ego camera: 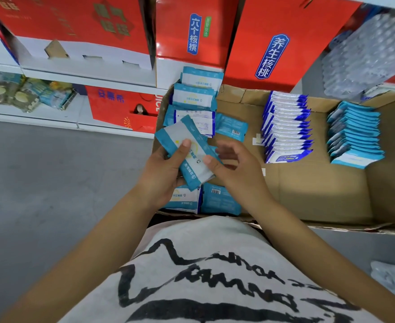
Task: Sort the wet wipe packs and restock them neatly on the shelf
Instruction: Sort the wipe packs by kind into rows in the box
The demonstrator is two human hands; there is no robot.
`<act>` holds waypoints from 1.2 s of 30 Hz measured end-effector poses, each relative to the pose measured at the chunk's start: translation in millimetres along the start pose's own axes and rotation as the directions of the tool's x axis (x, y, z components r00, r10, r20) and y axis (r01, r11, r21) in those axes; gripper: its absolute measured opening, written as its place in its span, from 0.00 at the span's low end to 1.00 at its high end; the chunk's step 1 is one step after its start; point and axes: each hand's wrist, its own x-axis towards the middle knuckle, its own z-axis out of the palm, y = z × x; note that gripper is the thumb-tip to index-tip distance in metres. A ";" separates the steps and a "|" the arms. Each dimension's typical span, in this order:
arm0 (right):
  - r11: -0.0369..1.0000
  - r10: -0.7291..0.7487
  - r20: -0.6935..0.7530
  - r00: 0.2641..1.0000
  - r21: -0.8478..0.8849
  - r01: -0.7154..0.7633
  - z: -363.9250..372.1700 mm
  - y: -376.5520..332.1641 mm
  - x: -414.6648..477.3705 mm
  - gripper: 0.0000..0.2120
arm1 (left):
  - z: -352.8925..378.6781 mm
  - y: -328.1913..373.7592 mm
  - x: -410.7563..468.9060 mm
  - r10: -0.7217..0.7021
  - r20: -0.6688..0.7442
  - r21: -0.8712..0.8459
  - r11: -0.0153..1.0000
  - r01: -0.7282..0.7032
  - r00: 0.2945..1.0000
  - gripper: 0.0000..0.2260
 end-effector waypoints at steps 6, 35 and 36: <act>0.970 0.088 0.071 0.994 0.221 -0.101 7.0 16.1 4.0 0.10 | -5.0 0.2 -5.4 0.034 -0.047 0.083 0.996 -0.030 0.998 0.24; 0.947 0.259 0.100 0.961 -0.220 -0.233 34.3 78.0 103.8 0.13 | -89.1 -0.4 4.9 -0.176 -0.114 0.276 0.940 0.202 0.978 0.15; 0.925 0.225 0.098 0.969 -0.334 -0.181 34.5 90.5 111.7 0.17 | -93.1 -2.1 6.1 -0.193 -0.146 0.250 0.942 0.225 0.970 0.16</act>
